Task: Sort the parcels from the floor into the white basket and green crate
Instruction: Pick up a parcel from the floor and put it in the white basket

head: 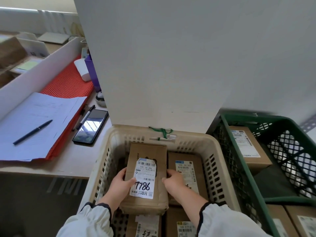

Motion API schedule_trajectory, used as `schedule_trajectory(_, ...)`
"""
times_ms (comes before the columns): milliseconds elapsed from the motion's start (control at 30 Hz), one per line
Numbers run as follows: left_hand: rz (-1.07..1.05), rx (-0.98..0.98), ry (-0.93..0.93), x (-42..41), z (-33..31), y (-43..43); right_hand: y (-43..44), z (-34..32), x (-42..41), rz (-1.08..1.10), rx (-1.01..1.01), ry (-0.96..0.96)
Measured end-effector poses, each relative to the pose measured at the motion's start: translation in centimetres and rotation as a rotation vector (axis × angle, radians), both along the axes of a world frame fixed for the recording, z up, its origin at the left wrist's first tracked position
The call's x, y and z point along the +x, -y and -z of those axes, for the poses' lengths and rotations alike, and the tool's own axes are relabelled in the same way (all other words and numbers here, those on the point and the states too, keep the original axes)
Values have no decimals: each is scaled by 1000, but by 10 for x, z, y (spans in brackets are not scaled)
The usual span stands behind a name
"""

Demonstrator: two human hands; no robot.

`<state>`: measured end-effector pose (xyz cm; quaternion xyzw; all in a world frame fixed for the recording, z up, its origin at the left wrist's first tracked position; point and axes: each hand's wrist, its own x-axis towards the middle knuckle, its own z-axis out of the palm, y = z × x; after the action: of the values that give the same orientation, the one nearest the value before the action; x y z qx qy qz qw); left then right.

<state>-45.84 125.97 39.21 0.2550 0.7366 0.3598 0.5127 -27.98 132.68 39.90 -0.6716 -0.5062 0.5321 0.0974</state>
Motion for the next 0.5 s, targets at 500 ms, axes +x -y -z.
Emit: schedule_trajectory(500, 319, 94, -584, -11, -98, 22, 17, -95, 6, -348, 260, 305)
